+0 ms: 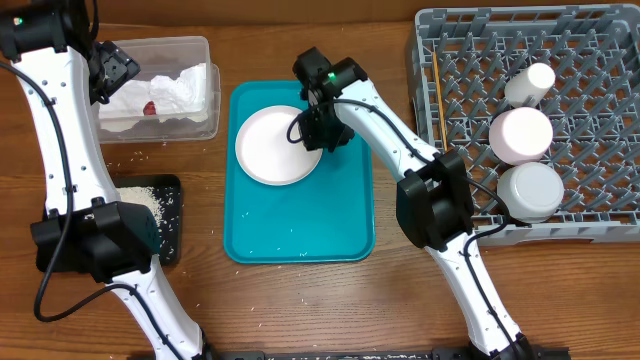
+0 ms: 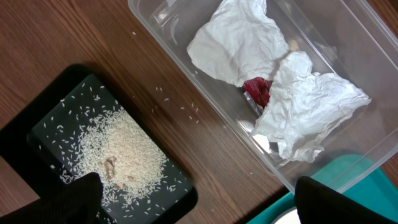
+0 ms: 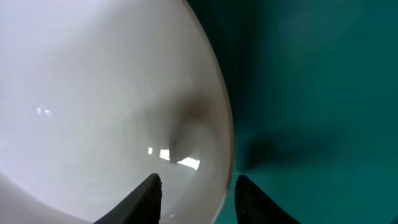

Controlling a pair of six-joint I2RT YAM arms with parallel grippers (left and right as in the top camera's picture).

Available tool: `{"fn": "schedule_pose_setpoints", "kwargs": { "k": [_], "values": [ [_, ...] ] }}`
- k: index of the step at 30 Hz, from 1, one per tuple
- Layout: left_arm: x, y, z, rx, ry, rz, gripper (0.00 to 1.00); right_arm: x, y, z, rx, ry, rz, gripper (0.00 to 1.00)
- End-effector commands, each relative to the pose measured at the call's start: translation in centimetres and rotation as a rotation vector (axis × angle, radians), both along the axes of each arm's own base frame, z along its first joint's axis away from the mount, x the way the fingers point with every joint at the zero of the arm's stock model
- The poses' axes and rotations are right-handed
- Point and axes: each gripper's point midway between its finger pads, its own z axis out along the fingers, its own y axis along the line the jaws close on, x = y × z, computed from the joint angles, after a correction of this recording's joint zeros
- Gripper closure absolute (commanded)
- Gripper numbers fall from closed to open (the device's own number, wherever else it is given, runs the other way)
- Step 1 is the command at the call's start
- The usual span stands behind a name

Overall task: Sort waste into correct bins and load items into the dishwasher
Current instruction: 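Raise the left arm away and reach the right gripper to the plate, then grasp the plate rim with the right gripper and lift it into the rack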

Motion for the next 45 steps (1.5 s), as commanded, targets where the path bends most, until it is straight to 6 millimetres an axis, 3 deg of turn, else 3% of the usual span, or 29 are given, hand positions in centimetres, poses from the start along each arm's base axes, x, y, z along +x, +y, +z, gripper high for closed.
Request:
{"fn": "schedule_pose_setpoints", "kwargs": {
  "k": [1,6,10,14,17,20,24,27,32,35,45],
  "values": [
    [-0.2,0.0,1.3,0.021,-0.025,-0.003,0.00,-0.7,-0.7,-2.1,-0.031,0.042,-0.017,0.66],
    [-0.2,0.0,1.3,0.021,-0.025,-0.003,0.00,-0.3,-0.5,-1.9,-0.022,0.030,-0.037,0.96],
    [-0.2,0.0,1.3,0.021,-0.025,-0.003,0.00,1.3,-0.9,-0.1,0.006,-0.006,-0.091,0.96],
    [-0.2,0.1,1.3,0.021,-0.025,-0.002,0.00,3.9,-2.9,4.1,0.033,-0.087,-0.144,0.96],
    [-0.2,0.1,1.3,0.021,-0.025,-0.002,0.00,6.6,-7.0,8.5,-0.022,-0.210,-0.224,0.96],
    [-0.2,0.1,1.3,0.021,-0.025,-0.002,0.00,9.0,-12.9,13.6,-0.106,-0.348,-0.334,0.96],
    [-0.2,0.0,1.3,0.021,-0.025,-0.003,0.00,10.7,-21.3,19.7,-0.194,-0.504,-0.499,0.96],
    [-0.2,0.0,1.3,0.021,-0.025,-0.003,0.00,11.0,-27.6,22.7,-0.276,-0.584,-0.623,0.96],
    [-0.2,0.0,1.3,0.020,-0.025,-0.003,0.00,9.8,-36.9,24.0,-0.530,-0.621,-0.793,0.96],
    [-0.2,0.1,1.3,0.021,-0.025,-0.002,0.00,8.9,-40.2,24.6,-0.663,-0.643,-0.883,0.96],
    [-0.2,0.1,1.3,0.021,-0.025,-0.002,0.00,9.7,-39.5,23.1,-0.665,-0.636,-0.867,0.96]
  ]
}}
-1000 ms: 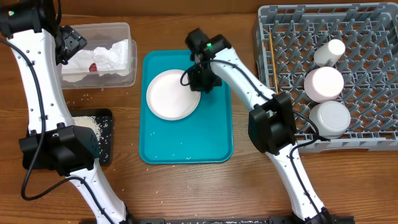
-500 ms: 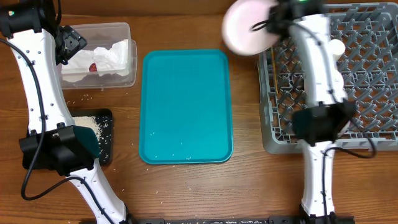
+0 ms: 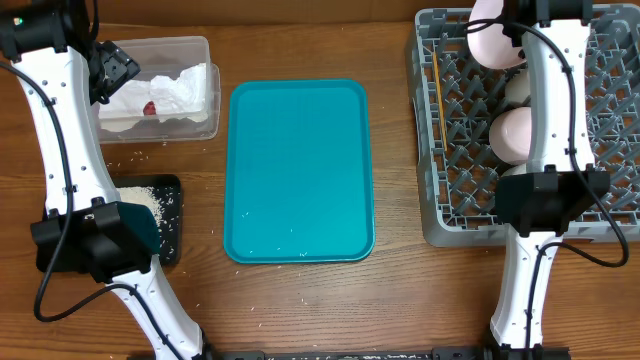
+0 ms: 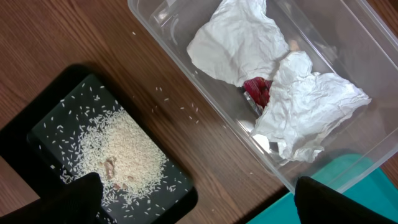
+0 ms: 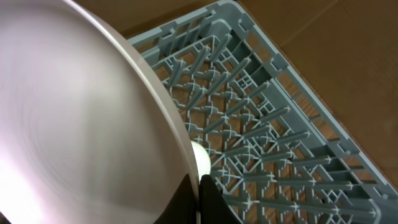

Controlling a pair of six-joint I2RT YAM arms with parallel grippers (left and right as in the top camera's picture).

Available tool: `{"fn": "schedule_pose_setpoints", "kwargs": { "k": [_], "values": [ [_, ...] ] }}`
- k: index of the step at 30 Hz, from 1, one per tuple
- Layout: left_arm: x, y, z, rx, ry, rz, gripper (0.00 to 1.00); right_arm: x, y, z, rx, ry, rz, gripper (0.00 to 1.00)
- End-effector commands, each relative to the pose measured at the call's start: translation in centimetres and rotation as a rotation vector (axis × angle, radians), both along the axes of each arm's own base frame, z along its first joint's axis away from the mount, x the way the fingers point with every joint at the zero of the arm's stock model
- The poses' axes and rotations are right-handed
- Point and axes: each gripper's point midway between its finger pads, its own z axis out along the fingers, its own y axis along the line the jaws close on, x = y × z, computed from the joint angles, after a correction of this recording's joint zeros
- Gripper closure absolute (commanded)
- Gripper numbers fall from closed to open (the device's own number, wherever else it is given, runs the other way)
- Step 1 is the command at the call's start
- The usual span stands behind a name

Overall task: Sort waste into correct bins and load items into the dishwasher
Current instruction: 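Grasp the plate rim with the right gripper and lift it into the rack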

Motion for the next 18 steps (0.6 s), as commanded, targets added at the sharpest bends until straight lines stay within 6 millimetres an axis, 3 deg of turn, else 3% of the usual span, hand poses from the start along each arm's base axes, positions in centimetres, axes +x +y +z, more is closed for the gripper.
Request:
{"fn": "schedule_pose_setpoints", "kwargs": {
  "k": [1,9,18],
  "values": [
    [-0.2,0.1,1.3,0.021,-0.025,-0.002,0.00,0.1,0.3,0.0,-0.027,-0.012,-0.014,0.96],
    [-0.1,-0.2,1.3,0.021,-0.025,-0.008,0.00,0.7,1.9,-2.8,-0.030,0.039,0.016,0.96],
    [-0.1,-0.2,1.3,0.021,-0.025,-0.008,0.00,1.4,4.9,-2.8,-0.030,0.030,0.077,0.93]
  ]
}}
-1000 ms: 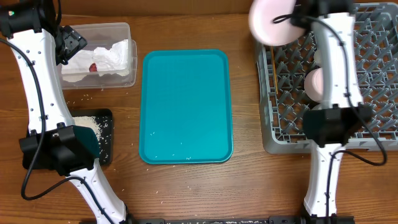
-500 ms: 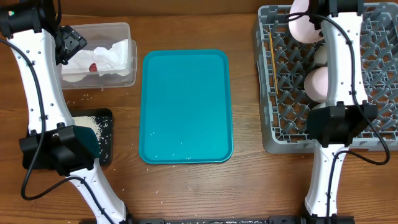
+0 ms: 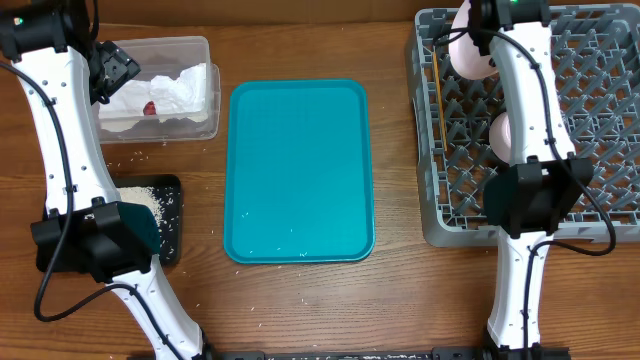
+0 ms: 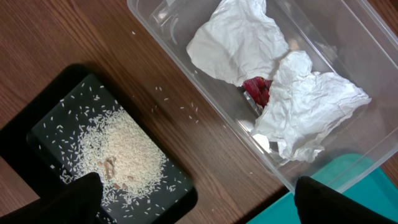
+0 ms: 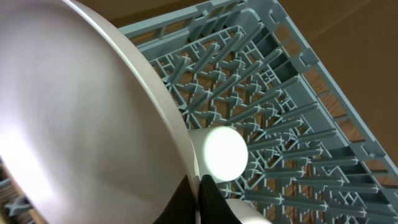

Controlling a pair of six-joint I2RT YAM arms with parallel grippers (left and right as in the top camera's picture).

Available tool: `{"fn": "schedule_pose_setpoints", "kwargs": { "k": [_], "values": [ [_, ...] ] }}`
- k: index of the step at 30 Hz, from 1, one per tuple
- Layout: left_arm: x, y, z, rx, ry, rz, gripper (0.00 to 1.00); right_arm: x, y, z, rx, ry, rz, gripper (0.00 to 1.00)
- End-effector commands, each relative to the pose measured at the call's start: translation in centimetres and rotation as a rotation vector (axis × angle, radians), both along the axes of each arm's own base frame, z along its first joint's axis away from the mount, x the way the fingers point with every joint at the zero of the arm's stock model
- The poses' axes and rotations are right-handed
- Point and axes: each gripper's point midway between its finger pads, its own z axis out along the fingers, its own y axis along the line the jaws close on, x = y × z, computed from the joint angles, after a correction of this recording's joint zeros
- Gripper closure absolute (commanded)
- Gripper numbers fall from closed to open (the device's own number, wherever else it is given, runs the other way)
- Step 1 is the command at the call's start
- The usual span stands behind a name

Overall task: Sort waste into correct bins and load items into the dishwasher
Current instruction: 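Grasp the plate rim with the right gripper and lift it into the rack, then stand the plate upright in the rack and open the right gripper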

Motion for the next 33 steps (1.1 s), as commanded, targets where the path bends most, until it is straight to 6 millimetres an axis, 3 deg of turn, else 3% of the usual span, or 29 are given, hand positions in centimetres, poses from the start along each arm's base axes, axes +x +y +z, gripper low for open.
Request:
{"fn": "schedule_pose_setpoints", "kwargs": {
  "k": [1,2,4,5,6,8,9,12,15,19,21,25,33],
  "values": [
    [-0.1,-0.1,1.3,0.021,-0.025,-0.007,0.00,0.1,1.5,0.7,0.001,-0.017,0.028,0.91],
    [-0.1,-0.1,1.3,0.021,-0.025,-0.007,0.00,0.1,1.9,0.7,-0.002,-0.010,0.039,0.86],
    [-0.1,-0.1,1.3,0.021,-0.025,-0.006,0.00,0.0,2.4,0.7,-0.005,-0.003,0.055,0.65],
    [-0.1,-0.1,1.3,0.021,-0.025,-0.007,0.00,-0.1,2.9,0.9,0.000,-0.003,0.065,0.44],
    [-0.1,-0.1,1.3,0.021,-0.025,-0.007,0.00,-0.1,3.3,1.0,0.006,-0.003,0.073,0.33],
    [-0.1,-0.1,1.3,0.021,-0.025,-0.006,0.00,-0.5,4.1,1.7,0.039,-0.011,0.097,0.20],
    [-0.1,-0.1,1.3,0.021,-0.025,-0.006,0.00,-0.7,4.6,2.1,0.065,-0.017,0.113,0.00],
    [-0.1,-0.1,1.3,0.021,-0.025,-0.006,0.00,-1.4,6.9,4.4,0.208,-0.060,0.191,0.00],
    [-0.1,-0.1,1.3,0.021,-0.025,-0.006,0.00,-2.9,8.7,8.1,0.344,-0.126,0.271,0.00],
    [-0.1,-0.1,1.3,0.021,-0.025,-0.007,0.00,-6.6,9.6,13.4,0.456,-0.196,0.345,0.00],
    [-0.1,-0.1,1.3,0.021,-0.025,-0.007,0.00,-8.9,9.8,14.9,0.482,-0.197,0.361,0.00],
    [-0.1,-0.1,1.3,0.021,-0.025,-0.007,0.00,-13.9,9.3,15.8,0.511,-0.129,0.328,0.00],
    [-0.1,-0.1,1.3,0.021,-0.025,-0.006,0.00,-18.9,10.9,16.8,0.592,-0.094,0.417,0.00]
  ]
}}
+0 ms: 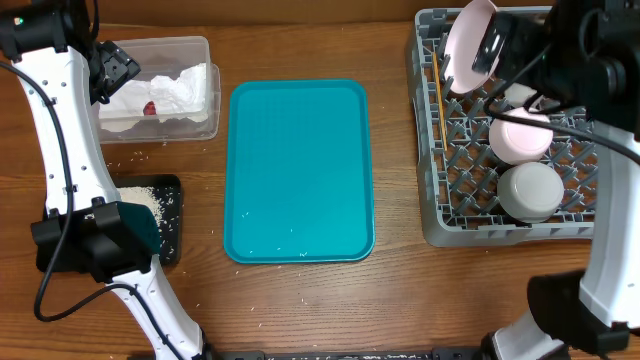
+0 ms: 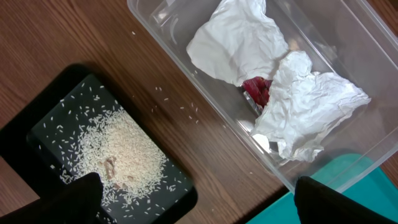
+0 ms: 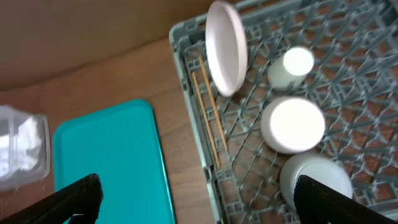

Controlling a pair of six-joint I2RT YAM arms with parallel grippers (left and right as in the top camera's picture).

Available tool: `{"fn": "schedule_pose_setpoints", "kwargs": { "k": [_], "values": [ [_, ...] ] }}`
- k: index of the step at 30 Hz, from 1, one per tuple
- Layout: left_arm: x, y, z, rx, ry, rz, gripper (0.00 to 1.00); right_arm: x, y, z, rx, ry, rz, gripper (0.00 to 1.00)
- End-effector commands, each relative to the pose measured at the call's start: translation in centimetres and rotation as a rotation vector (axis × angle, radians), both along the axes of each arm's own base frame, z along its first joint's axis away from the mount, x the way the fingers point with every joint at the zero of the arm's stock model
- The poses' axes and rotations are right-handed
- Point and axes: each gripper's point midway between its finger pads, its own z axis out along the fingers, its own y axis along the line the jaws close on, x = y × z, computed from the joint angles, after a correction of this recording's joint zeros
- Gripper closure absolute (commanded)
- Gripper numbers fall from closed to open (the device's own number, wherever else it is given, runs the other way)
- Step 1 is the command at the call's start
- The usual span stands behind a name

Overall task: Sort waste into correct bins and load items into the dishwasher
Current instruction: 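Stand the plate upright in the rack and open the right gripper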

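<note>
A white plate (image 1: pixel 463 47) stands on its edge between the tines at the far left corner of the grey dish rack (image 1: pixel 428 205); the right wrist view also shows the plate (image 3: pixel 225 56). My right gripper (image 3: pixel 198 205) is open and empty, high above the rack and the teal tray (image 1: pixel 300 170). My left gripper (image 2: pixel 199 208) is open and empty, and hangs over the table between the clear waste bin (image 2: pixel 348 68) and the black tray of rice (image 2: pixel 118 149).
Three upturned white cups (image 1: pixel 520 135) sit in the rack near the plate, and wooden chopsticks (image 1: pixel 438 95) lie along its left side. The clear bin holds crumpled white napkins (image 1: pixel 185 85) and a red scrap. Rice grains are scattered on the wood.
My right gripper was shut on the plate low over the rack's far left. Now the plate stands in the rack, and the gripper is open and high above it. The left arm is unchanged.
First my right gripper was open around the rim of the plate on the teal tray. Then it held the plate above the rack's far end, and then lower at the far left. Now the plate stands in the rack, released. The left gripper stayed still.
</note>
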Motion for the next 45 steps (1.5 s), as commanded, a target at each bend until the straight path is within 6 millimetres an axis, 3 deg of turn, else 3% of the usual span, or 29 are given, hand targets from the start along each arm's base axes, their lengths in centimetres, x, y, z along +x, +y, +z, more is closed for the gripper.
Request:
{"fn": "schedule_pose_setpoints", "kwargs": {
  "k": [1,9,14,16,26,33,39,45],
  "values": [
    [-0.1,-0.1,1.3,0.021,-0.025,-0.007,0.00,-2.1,0.8,-0.8,0.034,0.043,0.039,0.00],
    [-0.1,-0.1,1.3,0.021,-0.025,-0.007,0.00,-9.9,-0.6,-2.3,0.023,0.079,0.034,0.00],
    [-0.1,-0.1,1.3,0.021,-0.025,-0.007,0.00,-13.9,-0.9,-4.5,0.036,0.126,0.038,0.00],
    [-0.1,-0.1,1.3,0.021,-0.025,-0.007,0.00,-14.6,-1.0,-5.0,0.034,0.144,0.038,0.00],
    [-0.1,-0.1,1.3,0.021,-0.025,-0.007,0.00,-14.5,-0.2,-5.2,0.069,0.147,0.062,0.00],
    [-0.1,-0.2,1.3,0.021,-0.026,-0.009,0.00,-13.7,-0.2,-7.0,0.027,0.169,0.104,0.00],
    [-0.1,-0.2,1.3,0.021,-0.025,-0.008,0.00,-11.3,0.0,-8.4,-0.033,0.007,0.193,0.00],
    [-0.1,-0.2,1.3,0.021,-0.026,-0.010,0.00,-10.5,0.2,-12.3,-0.028,-0.191,0.198,0.00]
  ]
}}
